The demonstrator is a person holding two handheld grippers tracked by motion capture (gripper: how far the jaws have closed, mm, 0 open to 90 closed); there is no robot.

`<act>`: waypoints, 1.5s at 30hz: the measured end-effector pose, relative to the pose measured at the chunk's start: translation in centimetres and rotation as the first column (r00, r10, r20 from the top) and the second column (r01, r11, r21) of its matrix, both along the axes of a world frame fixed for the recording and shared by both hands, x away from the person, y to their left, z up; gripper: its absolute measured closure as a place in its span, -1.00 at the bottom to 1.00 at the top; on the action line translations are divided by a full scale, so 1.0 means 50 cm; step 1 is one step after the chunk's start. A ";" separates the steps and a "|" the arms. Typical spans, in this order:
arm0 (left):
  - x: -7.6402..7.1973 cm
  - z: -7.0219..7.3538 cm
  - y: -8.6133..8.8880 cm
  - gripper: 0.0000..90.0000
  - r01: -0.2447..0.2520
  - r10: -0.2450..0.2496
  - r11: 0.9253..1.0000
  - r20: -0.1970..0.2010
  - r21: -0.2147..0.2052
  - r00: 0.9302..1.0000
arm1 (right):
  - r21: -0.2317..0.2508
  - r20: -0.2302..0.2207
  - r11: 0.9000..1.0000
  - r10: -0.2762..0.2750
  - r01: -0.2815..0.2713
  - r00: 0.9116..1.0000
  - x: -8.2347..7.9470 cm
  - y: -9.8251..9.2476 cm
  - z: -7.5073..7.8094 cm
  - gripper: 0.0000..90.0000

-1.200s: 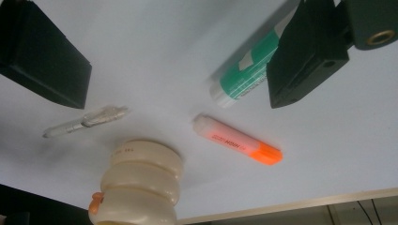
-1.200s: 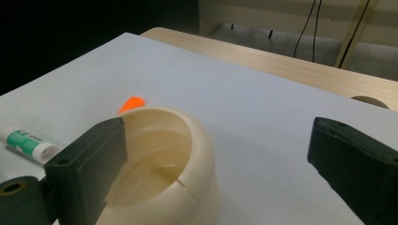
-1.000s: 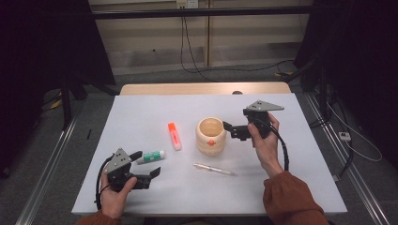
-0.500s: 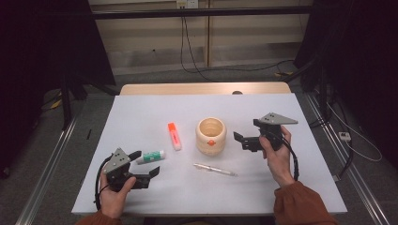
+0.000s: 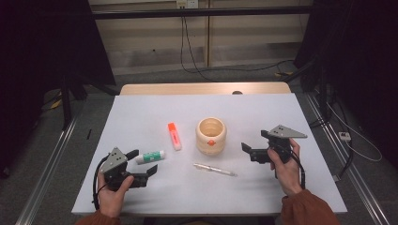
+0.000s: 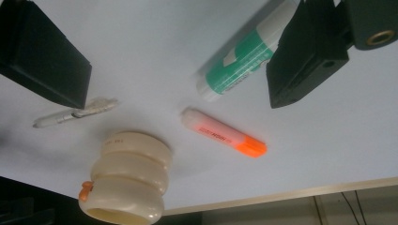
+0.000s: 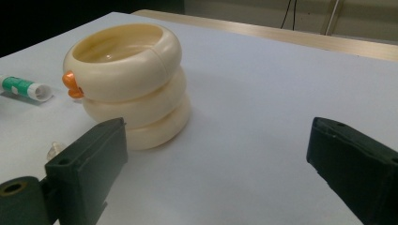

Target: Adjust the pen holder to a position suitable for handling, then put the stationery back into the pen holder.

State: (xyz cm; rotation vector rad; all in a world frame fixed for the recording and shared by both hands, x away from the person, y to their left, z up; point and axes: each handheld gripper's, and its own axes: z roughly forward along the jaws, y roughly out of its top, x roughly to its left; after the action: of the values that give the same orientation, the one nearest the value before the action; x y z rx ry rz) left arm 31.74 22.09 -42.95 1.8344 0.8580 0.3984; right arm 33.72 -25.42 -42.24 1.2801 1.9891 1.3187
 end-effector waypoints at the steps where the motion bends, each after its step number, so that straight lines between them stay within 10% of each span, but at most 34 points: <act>1: 0.000 0.002 0.001 -0.85 -0.007 0.007 1.000 0.003 -0.003 1.000 | 0.003 0.001 1.000 -0.001 0.001 1.000 -0.003 -0.001 -0.001 -0.88; 13: 0.000 0.015 0.009 -0.86 -0.010 0.011 1.000 0.038 -0.011 0.999 | -0.003 -0.012 1.000 -0.005 0.005 1.000 -0.026 -0.010 -0.028 -0.88; 16: 0.006 0.014 0.012 -0.88 0.009 -0.010 0.998 -0.004 -0.060 1.000 | -0.001 -0.004 1.000 0.003 -0.003 1.000 -0.030 -0.006 -0.026 -0.88; 29: 0.038 0.031 0.012 -0.85 0.063 -0.060 0.994 -0.030 0.086 0.998 | 0.006 0.011 1.000 0.024 -0.025 1.000 -0.059 -0.007 -0.020 -0.88; 45: 0.072 0.074 0.047 -0.80 0.088 -0.078 0.985 -0.073 0.147 0.994 | 0.006 0.000 1.000 0.027 -0.027 1.000 -0.106 -0.029 -0.041 -0.88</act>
State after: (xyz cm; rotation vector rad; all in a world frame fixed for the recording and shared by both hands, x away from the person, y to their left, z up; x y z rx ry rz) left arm 35.34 24.45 -39.25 2.0258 0.8120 0.3579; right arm 28.41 -26.88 -44.28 1.2609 2.0108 1.3384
